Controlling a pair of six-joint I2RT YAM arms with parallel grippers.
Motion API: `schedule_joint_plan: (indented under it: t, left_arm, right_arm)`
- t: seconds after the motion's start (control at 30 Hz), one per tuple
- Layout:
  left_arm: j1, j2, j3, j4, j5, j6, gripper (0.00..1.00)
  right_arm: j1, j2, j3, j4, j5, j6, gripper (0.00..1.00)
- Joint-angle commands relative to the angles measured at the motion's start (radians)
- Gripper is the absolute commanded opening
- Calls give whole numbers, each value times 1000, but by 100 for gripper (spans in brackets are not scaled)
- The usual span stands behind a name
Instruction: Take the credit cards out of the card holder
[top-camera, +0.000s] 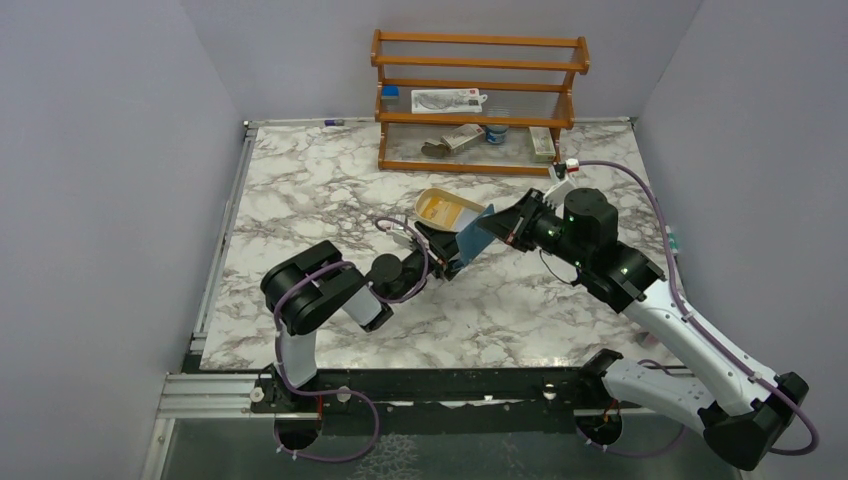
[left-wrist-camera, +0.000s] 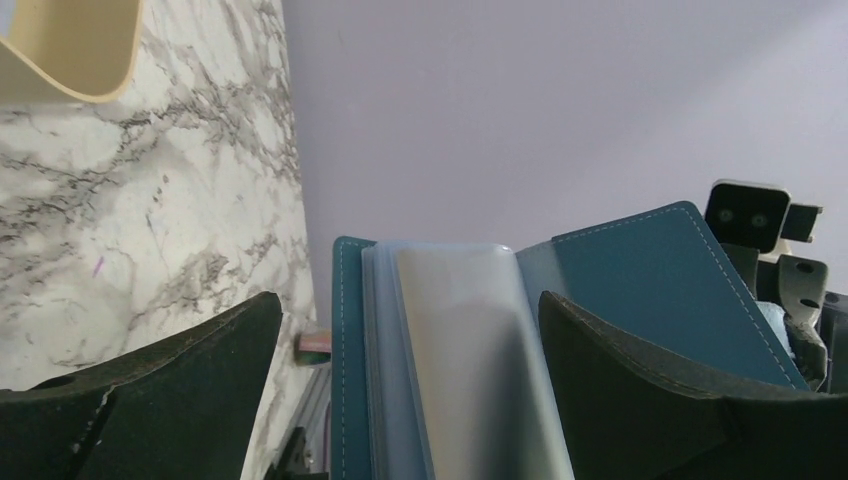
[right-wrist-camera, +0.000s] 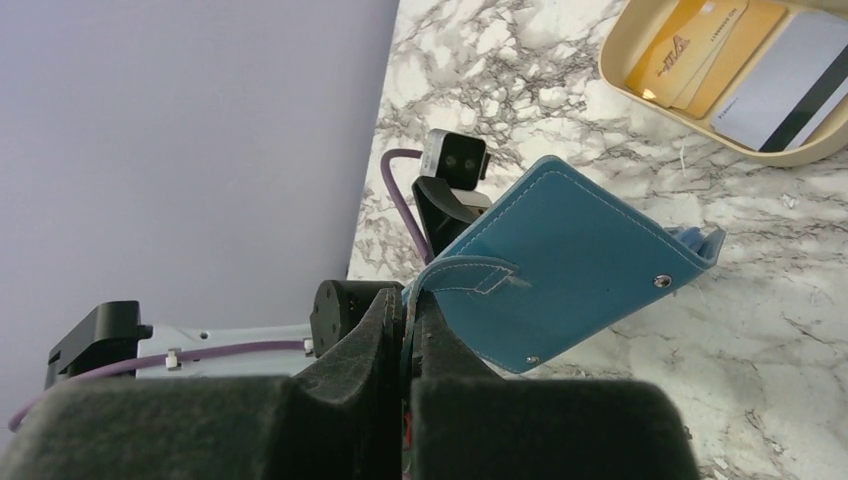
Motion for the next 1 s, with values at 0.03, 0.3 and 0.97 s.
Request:
schedule_joint_plan:
  t: [0.03, 0.3, 0.97]
  left_arm:
    - [-28, -4, 5, 275, -101, -135, 99]
    - [-47, -22, -41, 274, -178, -271, 98]
    - [-73, -36, -23, 272, -216, -406, 71]
  right_arm:
    - [2, -22, -7, 75, -39, -13, 1]
    - [3, -22, -15, 87, -45, -16, 1]
    - [3, -14, -30, 116, -69, -21, 1]
